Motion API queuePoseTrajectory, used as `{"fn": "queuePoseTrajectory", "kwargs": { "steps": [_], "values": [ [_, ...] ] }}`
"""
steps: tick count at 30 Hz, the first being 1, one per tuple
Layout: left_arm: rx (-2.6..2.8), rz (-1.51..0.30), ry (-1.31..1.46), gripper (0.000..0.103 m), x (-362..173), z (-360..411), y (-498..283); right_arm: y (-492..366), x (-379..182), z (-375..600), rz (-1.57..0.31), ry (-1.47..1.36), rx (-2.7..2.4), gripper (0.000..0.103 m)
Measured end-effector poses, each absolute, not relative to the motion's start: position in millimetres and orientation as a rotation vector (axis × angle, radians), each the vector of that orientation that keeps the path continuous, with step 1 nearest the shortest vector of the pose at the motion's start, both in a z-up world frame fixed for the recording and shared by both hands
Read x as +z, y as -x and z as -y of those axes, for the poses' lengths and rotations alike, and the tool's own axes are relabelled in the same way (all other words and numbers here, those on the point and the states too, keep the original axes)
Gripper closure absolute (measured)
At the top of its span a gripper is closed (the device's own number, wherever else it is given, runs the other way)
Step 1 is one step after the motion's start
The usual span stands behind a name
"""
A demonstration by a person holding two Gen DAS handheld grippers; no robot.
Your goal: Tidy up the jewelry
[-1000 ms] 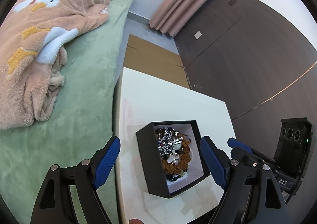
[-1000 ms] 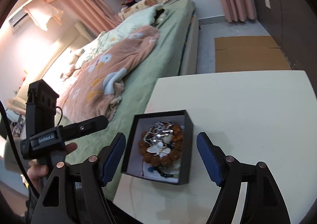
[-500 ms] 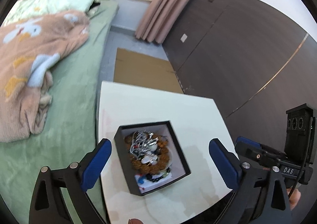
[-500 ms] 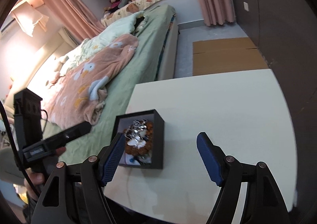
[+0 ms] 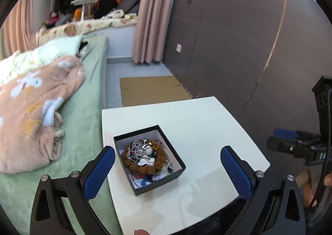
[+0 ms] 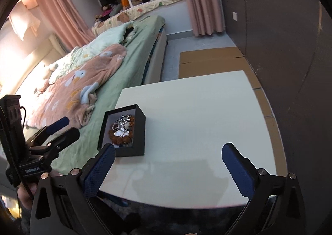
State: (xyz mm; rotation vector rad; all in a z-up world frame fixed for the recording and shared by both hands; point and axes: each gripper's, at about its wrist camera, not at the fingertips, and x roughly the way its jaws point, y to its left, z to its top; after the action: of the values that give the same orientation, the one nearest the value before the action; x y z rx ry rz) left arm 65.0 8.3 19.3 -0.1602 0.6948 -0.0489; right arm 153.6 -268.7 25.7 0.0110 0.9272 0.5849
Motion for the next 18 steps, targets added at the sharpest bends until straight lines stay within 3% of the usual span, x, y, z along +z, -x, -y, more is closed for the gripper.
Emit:
{"fn": "queuePoseTrajectory", "kwargs": {
  "steps": [18],
  "values": [
    [-0.026,-0.568,0.066,0.002,44.5,-1.1,5.8,-78.8,45.1,323.0,-0.780,-0.026,0.480,0.000]
  ]
}}
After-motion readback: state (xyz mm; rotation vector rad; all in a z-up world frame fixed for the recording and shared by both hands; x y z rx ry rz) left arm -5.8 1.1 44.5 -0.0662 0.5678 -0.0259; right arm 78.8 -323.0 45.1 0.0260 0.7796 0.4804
